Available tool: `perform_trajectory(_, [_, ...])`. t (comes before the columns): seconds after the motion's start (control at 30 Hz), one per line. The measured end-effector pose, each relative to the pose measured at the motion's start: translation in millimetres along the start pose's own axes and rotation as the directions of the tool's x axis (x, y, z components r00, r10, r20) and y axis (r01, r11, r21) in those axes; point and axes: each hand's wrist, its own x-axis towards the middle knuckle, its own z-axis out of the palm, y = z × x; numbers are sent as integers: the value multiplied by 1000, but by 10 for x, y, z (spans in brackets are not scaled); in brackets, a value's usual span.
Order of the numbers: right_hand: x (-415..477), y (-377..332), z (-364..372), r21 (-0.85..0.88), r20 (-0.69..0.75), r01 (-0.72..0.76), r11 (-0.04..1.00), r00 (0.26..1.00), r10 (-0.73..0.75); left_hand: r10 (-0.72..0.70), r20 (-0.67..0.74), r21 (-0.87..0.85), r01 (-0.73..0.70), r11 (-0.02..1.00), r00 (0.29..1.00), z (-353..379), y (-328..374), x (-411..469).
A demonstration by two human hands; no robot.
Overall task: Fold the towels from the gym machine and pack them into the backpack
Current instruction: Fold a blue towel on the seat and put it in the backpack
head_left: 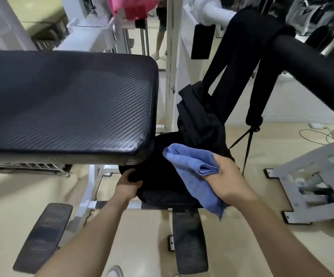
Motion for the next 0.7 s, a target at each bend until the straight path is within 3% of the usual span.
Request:
perform_trajectory(0.1, [58,57,-19,-167,-55,54,984,996,-64,43,-37,199,-35,979,998,199,-3,-15])
perform_trajectory(0.17, [76,132,-102,-355,-98,75,932,988,-117,100,156,349,-149,925,983,239,53,-193])
perform_trajectory(0.2, [80,180,-158,-432,-115,82,898,983,-145,112,288,495,-248,833,951,245,68,-298])
perform_trajectory(0.27, [82,275,-300,-553,-154,78,830,969,-193,114,440,748,-434,503,891,248,48,-495])
perform_trajectory(0.33, [75,363,-466,-634,-193,61,771,953,-234,214,478,834,-516,193,852,252,-1,-731])
perform_trajectory(0.4, [80,429,-624,-690,-219,28,723,944,-246,379,539,808,-588,17,752,275,24,-973])
perform_trajectory(0.47, [87,446,-723,-741,-243,-20,672,940,-240,542,570,741,-671,-16,617,274,167,-1218])
perform_trajectory(0.5, [76,437,-741,-748,-248,-36,663,942,-228,558,574,713,-701,19,599,251,270,-1334])
perform_trajectory(0.57, [27,391,-692,-709,-197,-9,705,963,-186,474,599,727,-687,17,645,214,408,-1562])
perform_trajectory(0.63, [-83,295,-524,-606,-6,104,789,991,-136,480,634,710,-702,-53,606,170,435,-1766])
perform_trajectory(0.7, [-216,258,-298,-516,216,217,829,969,-119,495,667,639,-769,4,557,83,427,-1998])
